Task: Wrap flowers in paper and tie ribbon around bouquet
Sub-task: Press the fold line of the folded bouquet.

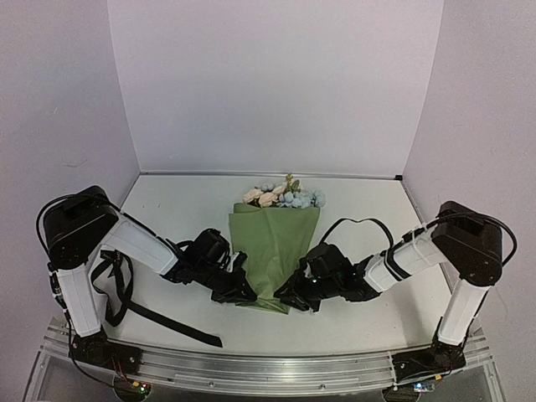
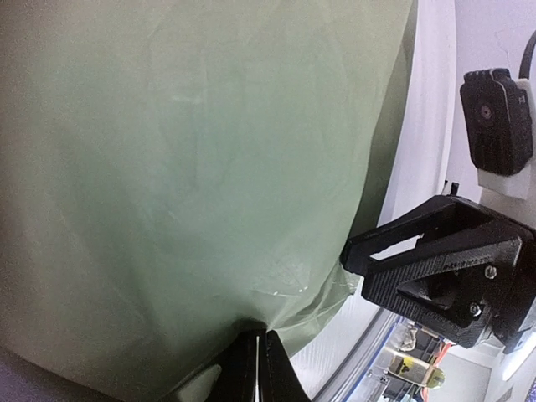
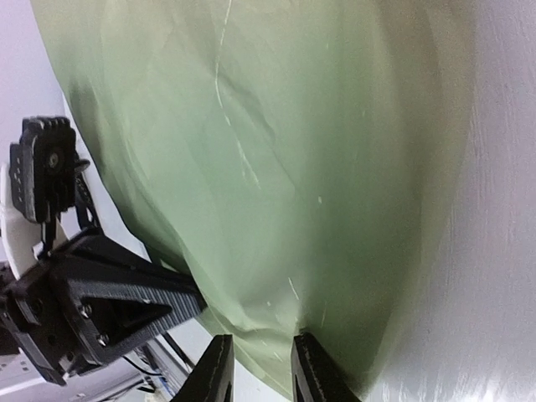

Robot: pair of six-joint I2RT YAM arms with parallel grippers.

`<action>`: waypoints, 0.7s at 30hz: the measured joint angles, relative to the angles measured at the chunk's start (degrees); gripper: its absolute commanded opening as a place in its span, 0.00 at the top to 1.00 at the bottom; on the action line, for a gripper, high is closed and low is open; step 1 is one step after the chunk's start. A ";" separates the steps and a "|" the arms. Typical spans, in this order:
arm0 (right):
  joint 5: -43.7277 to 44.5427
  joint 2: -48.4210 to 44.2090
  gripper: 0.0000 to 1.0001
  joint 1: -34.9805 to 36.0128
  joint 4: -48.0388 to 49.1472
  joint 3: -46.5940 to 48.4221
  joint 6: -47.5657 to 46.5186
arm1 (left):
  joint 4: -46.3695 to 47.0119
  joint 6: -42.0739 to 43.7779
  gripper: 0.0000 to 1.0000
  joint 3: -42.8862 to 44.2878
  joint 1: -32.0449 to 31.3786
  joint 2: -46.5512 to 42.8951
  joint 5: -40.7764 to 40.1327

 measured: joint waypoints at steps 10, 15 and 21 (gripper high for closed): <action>4.32 -2.94 0.83 6.13 -27.89 9.11 -13.83 | 0.70 -0.87 0.98 -0.36 -0.30 -0.02 -0.25; 5.69 -2.17 0.85 6.99 -36.57 12.31 -16.80 | 0.76 -0.84 0.93 -0.36 -0.48 -0.06 -0.56; 6.12 -1.98 0.83 6.99 -39.49 13.39 -18.15 | -1.87 1.77 0.79 -0.16 -1.07 -2.07 -2.34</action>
